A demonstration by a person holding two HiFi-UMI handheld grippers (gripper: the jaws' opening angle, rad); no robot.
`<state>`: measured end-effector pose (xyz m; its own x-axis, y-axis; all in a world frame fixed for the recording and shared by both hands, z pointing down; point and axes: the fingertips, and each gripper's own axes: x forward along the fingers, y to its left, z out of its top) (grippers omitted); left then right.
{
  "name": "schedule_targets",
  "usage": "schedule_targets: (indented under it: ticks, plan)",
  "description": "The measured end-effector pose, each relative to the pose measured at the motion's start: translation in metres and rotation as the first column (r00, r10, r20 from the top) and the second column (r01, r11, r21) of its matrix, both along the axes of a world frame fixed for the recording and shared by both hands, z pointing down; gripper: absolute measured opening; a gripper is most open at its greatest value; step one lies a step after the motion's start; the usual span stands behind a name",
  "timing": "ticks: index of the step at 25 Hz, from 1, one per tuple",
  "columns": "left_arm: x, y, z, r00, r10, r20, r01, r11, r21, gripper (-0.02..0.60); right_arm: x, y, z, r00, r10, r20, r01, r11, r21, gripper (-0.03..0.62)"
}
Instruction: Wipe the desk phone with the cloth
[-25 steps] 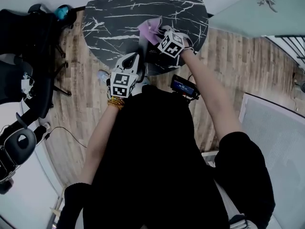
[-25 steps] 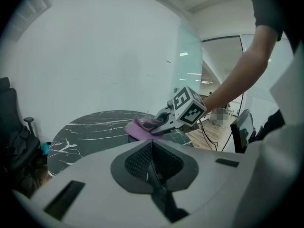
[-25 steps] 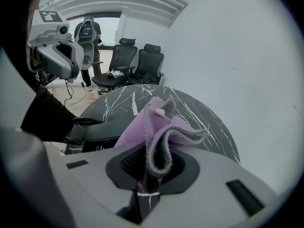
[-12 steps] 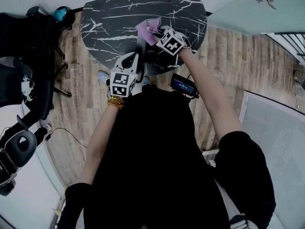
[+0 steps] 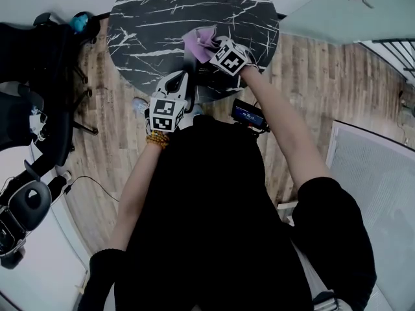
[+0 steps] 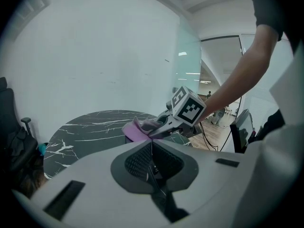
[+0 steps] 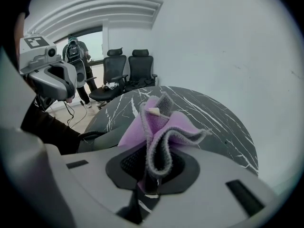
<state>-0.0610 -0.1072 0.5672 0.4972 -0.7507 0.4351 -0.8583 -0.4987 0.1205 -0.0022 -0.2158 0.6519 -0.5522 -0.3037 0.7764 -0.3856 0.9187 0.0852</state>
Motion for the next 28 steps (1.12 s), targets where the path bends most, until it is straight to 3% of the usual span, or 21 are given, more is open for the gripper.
schedule_targets:
  ticks: [28]
  plan:
    - [0.000,0.001,0.001,1.000,-0.007,0.001,0.007,1.000,0.000,0.014,-0.006,0.039,0.018,0.999,-0.004,0.035,0.007,0.997,-0.082,0.054]
